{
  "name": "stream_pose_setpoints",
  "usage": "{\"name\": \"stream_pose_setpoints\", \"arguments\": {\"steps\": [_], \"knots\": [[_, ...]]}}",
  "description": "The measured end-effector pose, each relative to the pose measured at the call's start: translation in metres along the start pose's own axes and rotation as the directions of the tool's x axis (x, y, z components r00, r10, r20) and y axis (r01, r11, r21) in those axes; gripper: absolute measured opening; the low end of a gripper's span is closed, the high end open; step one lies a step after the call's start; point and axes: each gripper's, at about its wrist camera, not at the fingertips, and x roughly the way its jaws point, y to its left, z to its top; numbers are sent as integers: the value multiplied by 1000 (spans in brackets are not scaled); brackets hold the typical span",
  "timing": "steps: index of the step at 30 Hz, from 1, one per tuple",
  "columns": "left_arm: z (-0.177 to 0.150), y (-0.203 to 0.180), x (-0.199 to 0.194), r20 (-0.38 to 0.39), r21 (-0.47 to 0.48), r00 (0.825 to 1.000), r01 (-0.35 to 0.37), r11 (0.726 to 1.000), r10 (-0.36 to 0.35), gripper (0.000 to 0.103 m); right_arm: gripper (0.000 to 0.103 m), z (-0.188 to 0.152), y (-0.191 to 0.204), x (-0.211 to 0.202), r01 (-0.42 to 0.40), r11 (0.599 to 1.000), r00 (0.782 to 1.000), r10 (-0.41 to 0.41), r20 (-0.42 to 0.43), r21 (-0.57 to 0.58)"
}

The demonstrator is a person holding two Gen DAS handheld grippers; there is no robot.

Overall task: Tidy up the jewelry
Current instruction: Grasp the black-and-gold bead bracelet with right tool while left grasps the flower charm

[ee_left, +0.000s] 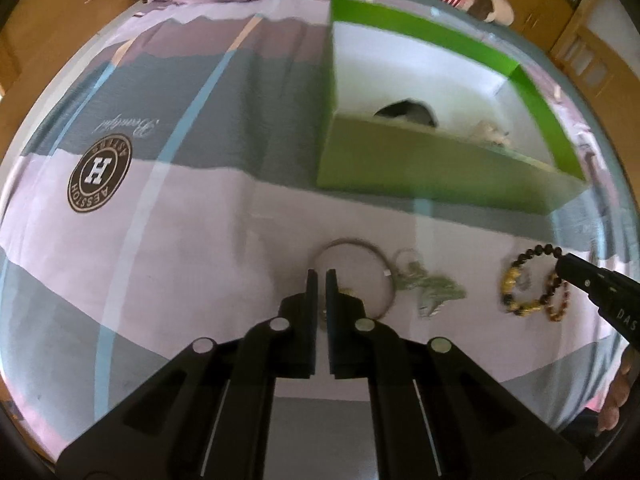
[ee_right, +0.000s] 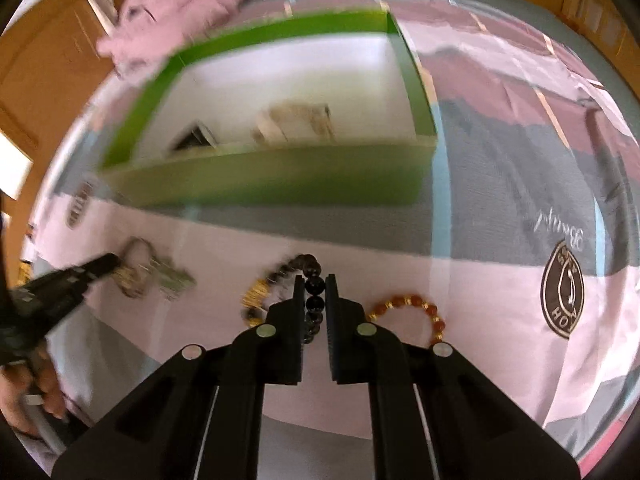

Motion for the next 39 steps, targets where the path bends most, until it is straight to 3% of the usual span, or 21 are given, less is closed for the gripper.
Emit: {"name": "stream_pose_setpoints", "arguments": {"steps": [6,13,21,23,24,31,34,35,36,37,39], "knots": [[2,-1,-19,52,-1,997,48,999,-48,3,9,-4,10,1,1,999,1000,-2,-5,-46],[0,-5,2,-42,14,995,86,996,-85,8,9,-6,19,18,25,998,998,-28,-50,-54],[0,-11,16,-62,36,994,88,996,-85,11,9,-7,20,24,35,997,997,-39,-64,-64],[1,-8,16,-61,24,993,100,995,-98,8,9,-8,21,25,38,997,997,-42,-65,-68],[2,-6,15,-61,11,992,113,994,-112,1,9,-8,21,24,38,997,997,-43,-65,-70],[6,-3,-7,-5,-10,983,185,983,-185,0,9,-9,19,23,40,997,997,-44,-62,-68],[5,-4,-7,-33,1,977,211,978,-211,1,9,-9,19,23,42,997,997,-46,-65,-69],[4,-5,-4,-55,0,975,215,977,-214,5,9,-9,19,24,42,997,997,-47,-66,-70],[3,-6,-1,-69,0,976,208,978,-208,16,9,-9,19,24,43,997,997,-48,-67,-70],[2,-7,1,-77,3,977,200,980,-199,37,9,-9,19,24,44,997,997,-49,-68,-71],[1,-8,6,-89,5,980,177,984,-176,54,9,-10,19,24,44,996,996,-49,-70,-71]]}}
